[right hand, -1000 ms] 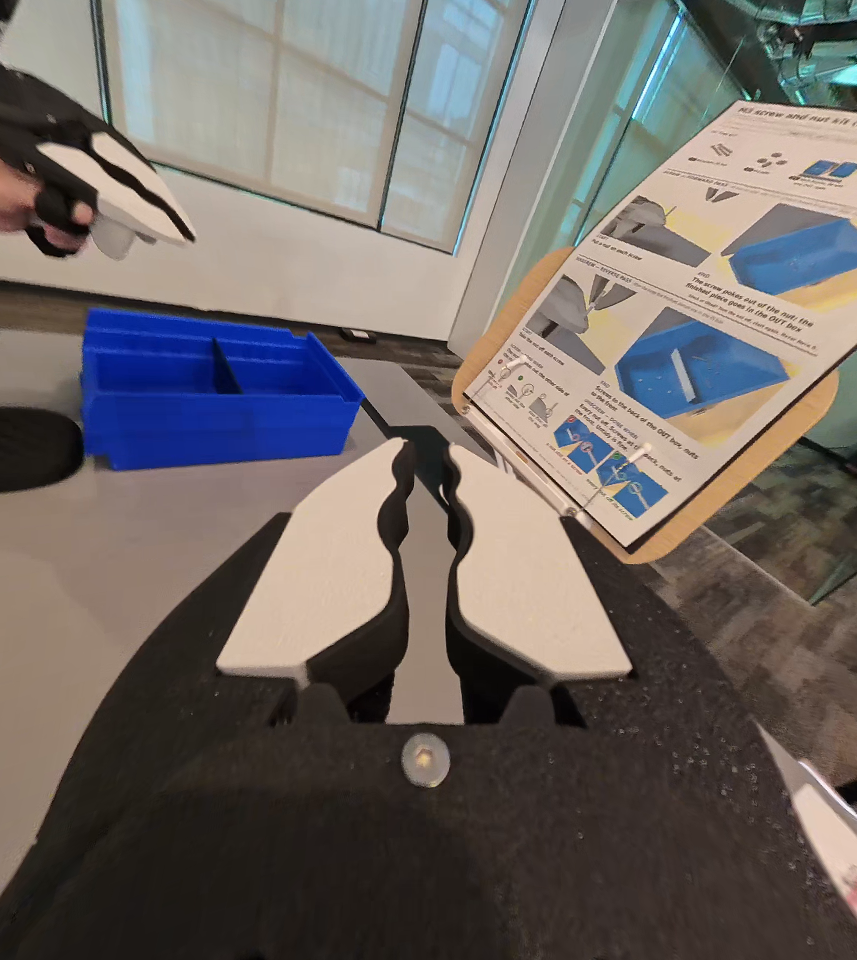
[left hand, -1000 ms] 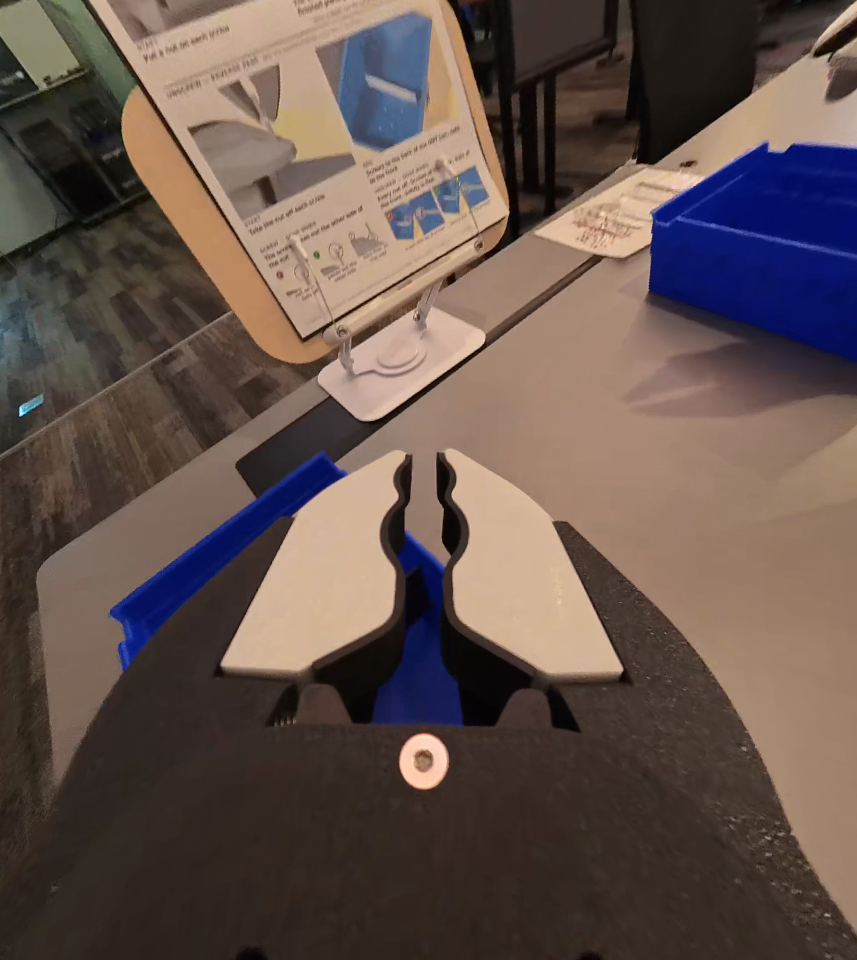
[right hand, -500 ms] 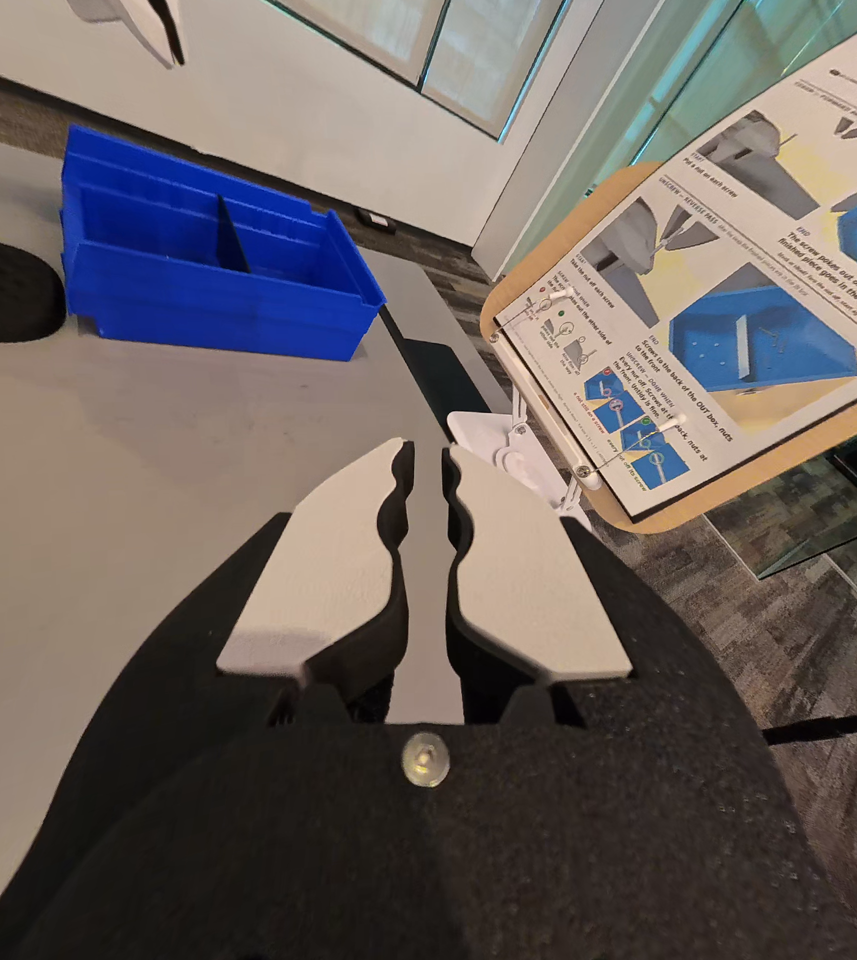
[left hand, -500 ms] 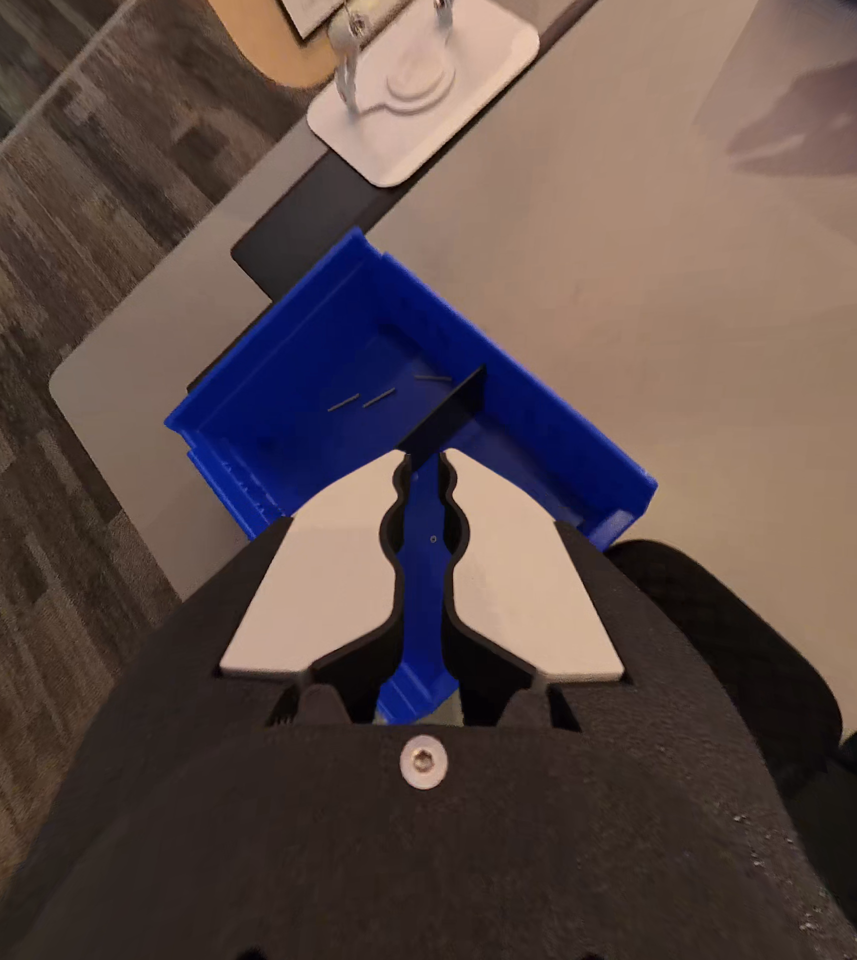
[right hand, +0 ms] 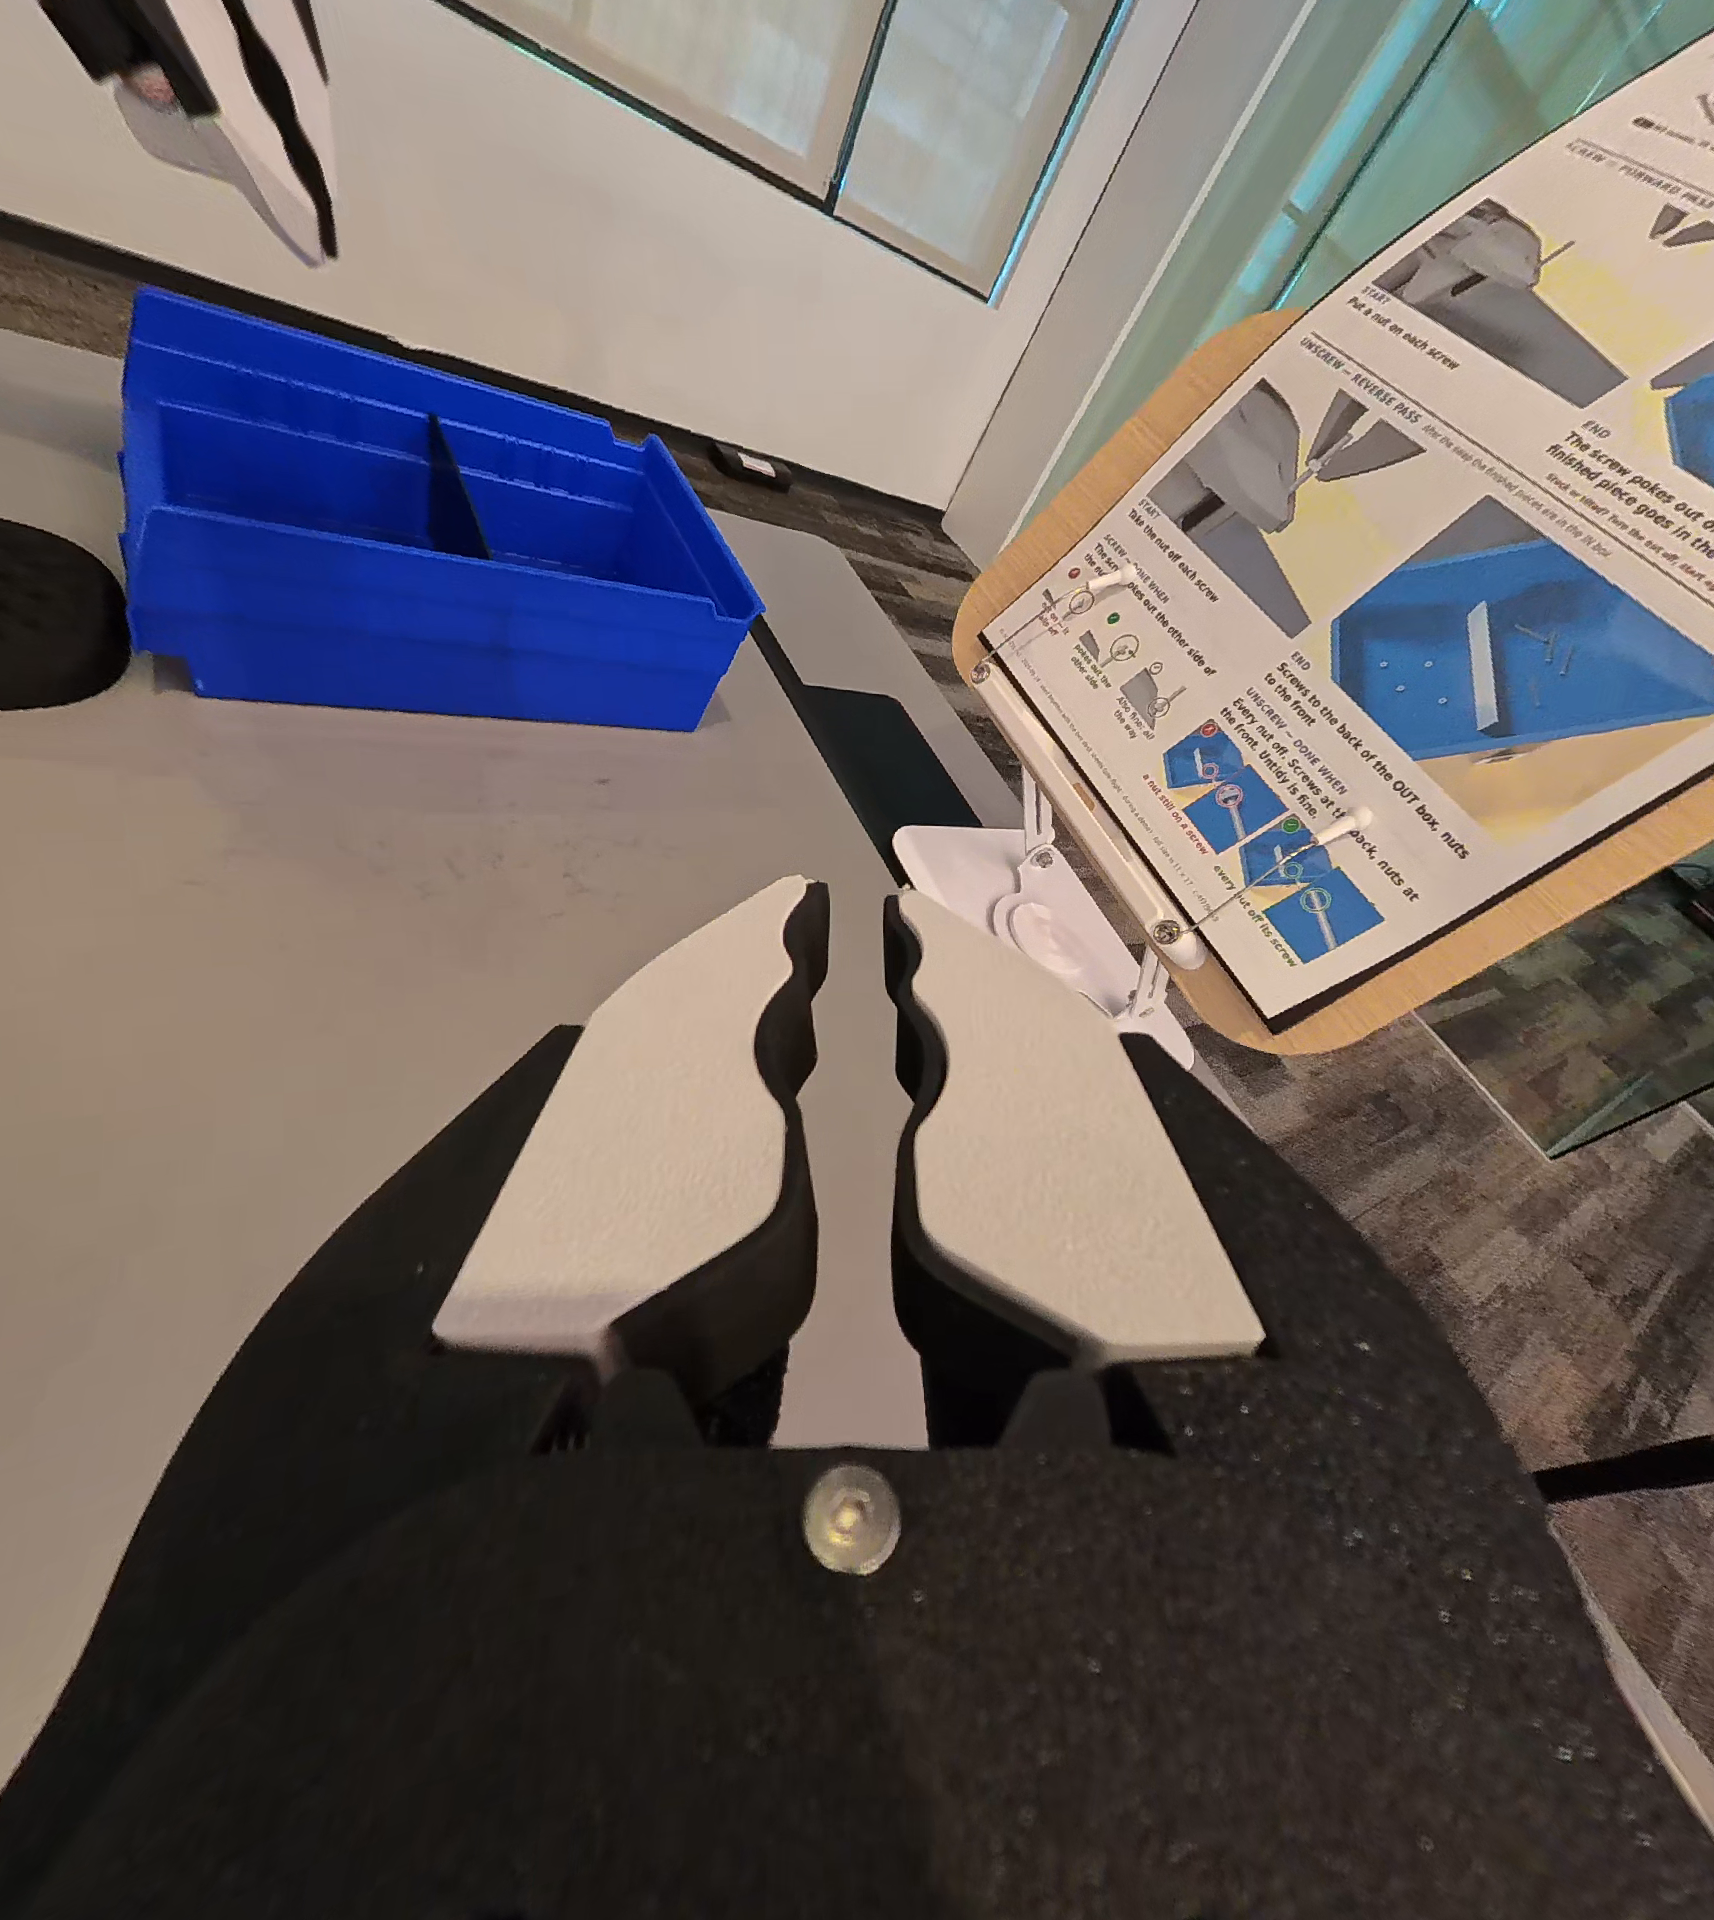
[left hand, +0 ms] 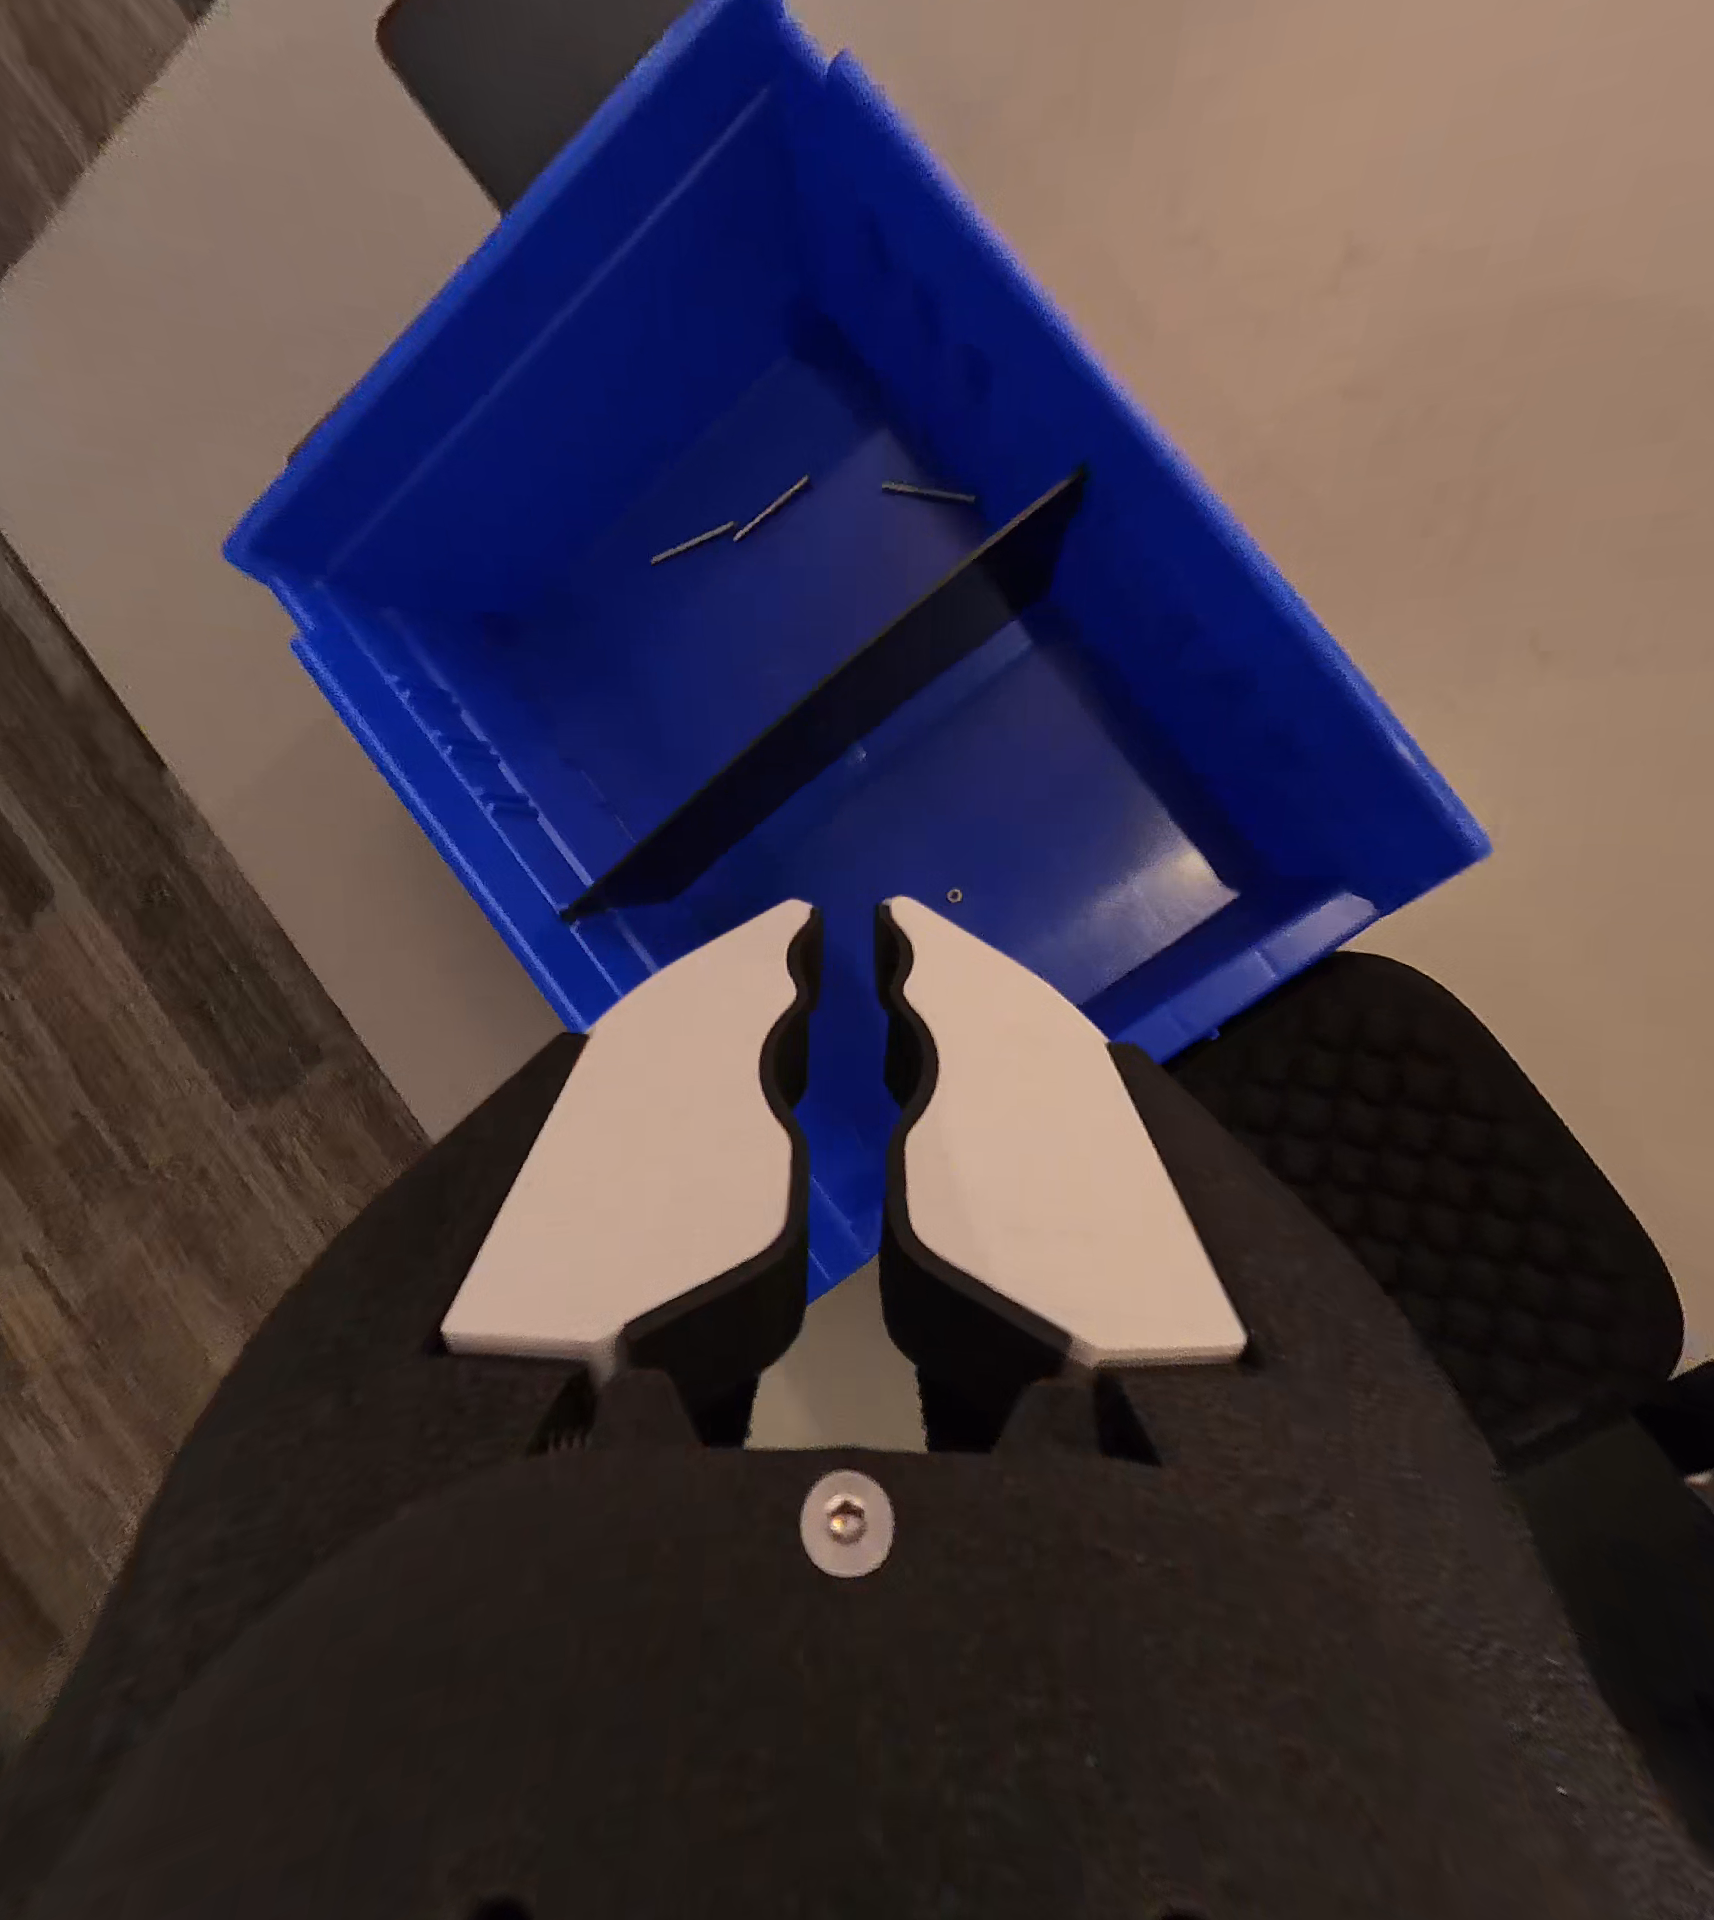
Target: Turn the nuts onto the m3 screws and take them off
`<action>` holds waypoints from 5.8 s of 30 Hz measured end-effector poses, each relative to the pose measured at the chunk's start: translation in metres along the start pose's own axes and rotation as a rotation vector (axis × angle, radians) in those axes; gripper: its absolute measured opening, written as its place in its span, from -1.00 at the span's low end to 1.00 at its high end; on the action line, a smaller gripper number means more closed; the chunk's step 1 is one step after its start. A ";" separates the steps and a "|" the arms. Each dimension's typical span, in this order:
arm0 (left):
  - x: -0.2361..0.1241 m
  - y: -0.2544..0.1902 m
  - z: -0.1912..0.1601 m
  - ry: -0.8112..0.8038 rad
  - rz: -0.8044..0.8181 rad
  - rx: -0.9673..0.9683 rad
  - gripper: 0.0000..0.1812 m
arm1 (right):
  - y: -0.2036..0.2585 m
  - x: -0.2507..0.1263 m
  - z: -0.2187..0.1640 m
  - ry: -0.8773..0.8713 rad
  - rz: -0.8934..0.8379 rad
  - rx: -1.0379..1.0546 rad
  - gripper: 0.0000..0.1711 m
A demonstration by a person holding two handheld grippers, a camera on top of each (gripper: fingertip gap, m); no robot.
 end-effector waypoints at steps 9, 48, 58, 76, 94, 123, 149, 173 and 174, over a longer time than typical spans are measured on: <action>0.039 0.019 -0.018 0.045 0.019 -0.293 -0.83 | -0.003 0.003 -0.008 0.022 0.002 0.020 -0.88; 0.149 0.024 -0.041 0.349 -0.079 -0.260 -0.73 | -0.003 0.009 -0.013 0.040 0.022 0.027 -0.87; 0.151 0.030 -0.041 0.354 -0.127 -0.277 -0.74 | -0.003 0.011 -0.014 0.057 0.025 0.020 -0.87; 0.151 0.029 -0.043 0.353 -0.139 -0.255 -0.82 | -0.003 0.012 -0.015 0.065 0.019 0.014 -0.86; 0.152 0.028 -0.041 0.380 -0.154 -0.227 -0.93 | -0.006 0.011 -0.020 0.073 0.014 0.032 -0.85; 0.095 0.022 -0.007 0.260 -0.142 -0.200 -0.94 | -0.011 0.010 -0.027 0.081 0.012 0.055 -0.85; 0.238 -0.204 0.178 0.255 -0.373 0.341 -0.94 | -0.013 -0.007 -0.018 0.117 -0.015 0.008 -0.81; 0.183 -0.166 0.193 0.135 -0.320 0.339 -0.71 | -0.034 -0.031 -0.036 0.123 -0.083 0.073 -0.81; 0.165 -0.153 0.192 0.112 -0.299 0.333 -0.71 | -0.035 -0.032 -0.037 0.119 -0.087 0.077 -0.81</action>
Point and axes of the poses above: each gripper's, where its closed fingertips meet, x out along the fingers, z out of its top, y = z × x across the jaws, the point moved 10 cm from there along -x, back along the fingers, and after that the axes turned 9 degrees about -z, right-handed, at the moved point
